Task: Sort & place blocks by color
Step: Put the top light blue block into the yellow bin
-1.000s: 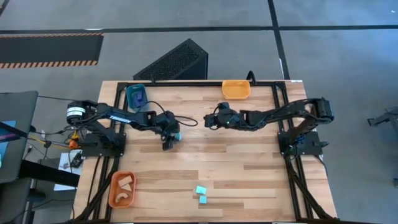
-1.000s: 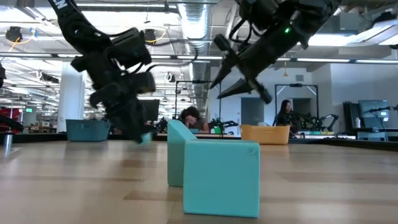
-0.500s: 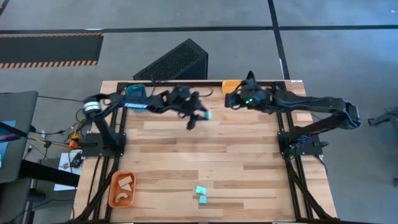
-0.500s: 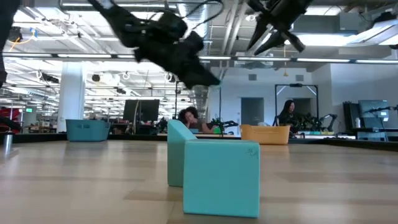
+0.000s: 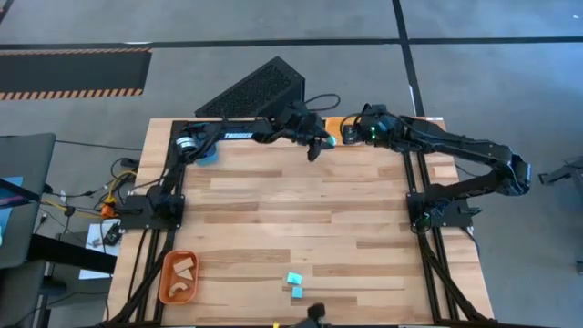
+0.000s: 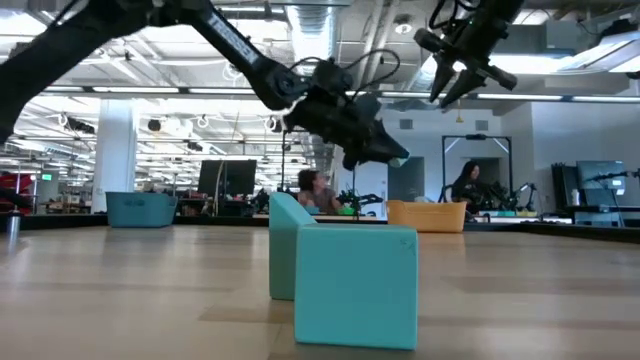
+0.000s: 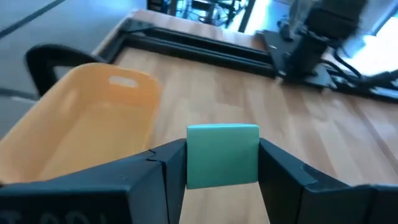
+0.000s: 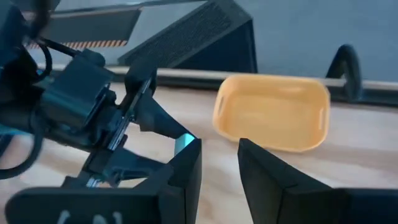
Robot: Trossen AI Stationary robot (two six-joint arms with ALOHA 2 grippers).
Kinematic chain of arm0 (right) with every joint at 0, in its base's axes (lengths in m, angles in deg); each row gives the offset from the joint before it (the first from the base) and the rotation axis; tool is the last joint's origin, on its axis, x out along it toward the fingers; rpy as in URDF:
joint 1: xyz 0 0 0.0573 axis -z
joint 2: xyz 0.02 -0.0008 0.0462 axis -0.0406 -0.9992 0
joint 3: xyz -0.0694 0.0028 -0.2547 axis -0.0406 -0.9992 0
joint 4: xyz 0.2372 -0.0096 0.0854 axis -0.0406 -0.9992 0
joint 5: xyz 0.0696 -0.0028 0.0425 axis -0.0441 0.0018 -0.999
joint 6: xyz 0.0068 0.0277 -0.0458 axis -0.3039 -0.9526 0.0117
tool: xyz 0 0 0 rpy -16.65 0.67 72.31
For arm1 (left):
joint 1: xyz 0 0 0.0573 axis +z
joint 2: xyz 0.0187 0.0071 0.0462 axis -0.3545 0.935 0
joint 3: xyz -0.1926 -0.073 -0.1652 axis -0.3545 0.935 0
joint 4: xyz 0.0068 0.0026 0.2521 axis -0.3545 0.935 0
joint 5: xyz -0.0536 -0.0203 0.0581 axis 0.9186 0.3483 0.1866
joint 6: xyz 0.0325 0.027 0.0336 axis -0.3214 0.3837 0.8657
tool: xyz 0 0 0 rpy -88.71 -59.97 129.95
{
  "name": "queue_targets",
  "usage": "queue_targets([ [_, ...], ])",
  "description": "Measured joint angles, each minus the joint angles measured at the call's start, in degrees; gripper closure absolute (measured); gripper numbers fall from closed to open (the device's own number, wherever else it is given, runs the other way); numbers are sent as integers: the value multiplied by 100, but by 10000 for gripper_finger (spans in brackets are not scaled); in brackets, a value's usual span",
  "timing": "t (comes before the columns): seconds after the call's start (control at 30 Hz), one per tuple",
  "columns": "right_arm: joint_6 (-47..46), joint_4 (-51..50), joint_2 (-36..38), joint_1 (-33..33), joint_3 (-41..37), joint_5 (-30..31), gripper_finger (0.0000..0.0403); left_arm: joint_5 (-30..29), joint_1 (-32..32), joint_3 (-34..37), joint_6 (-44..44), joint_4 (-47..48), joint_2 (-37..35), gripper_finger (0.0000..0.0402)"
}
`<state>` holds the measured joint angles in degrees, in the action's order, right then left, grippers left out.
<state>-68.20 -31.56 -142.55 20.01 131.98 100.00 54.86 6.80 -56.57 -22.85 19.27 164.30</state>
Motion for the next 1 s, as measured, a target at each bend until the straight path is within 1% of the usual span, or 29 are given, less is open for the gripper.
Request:
queue_targets([
  [0.07,81,34,0,197,0,-28,275,38,138,-120,-225,31,144,263],
  [0.17,471,191,2,555,0,-287,275,137,308,-164,-322,-85,301,263],
  [0.27,920,550,-79,989,2,-602,276,631,429,-172,-798,-454,433,263],
  [0.33,1045,733,-151,1334,-2,-991,276,926,464,-175,-1208,-584,490,262],
  [0.4,1068,1022,-205,1645,0,-1480,275,1021,506,-171,-1795,-733,500,262],
  [0.5,1261,1299,-344,2019,0,-2082,275,1019,571,-171,-2381,-1305,500,262],
  [0.57,1397,1451,-419,2211,0,-2255,276,666,597,-172,-2838,-1620,499,262],
  [0.67,1487,1578,-538,2490,0,-2418,276,-167,635,-175,-3288,-1592,494,262],
  [0.73,1511,1610,-596,2604,0,-2417,275,-433,690,-175,-3642,-1514,494,262],
  [0.83,1547,1708,-709,2719,0,-2414,276,-613,707,-175,-4364,-1620,494,262],
  [0.9,1643,1897,-819,2766,0,-2428,277,-854,658,-175,-4443,-1667,494,262],
  [1.0,1649,2135,-974,2755,0,-2586,279,-1329,538,-175,-4208,-1565,494,262],
])
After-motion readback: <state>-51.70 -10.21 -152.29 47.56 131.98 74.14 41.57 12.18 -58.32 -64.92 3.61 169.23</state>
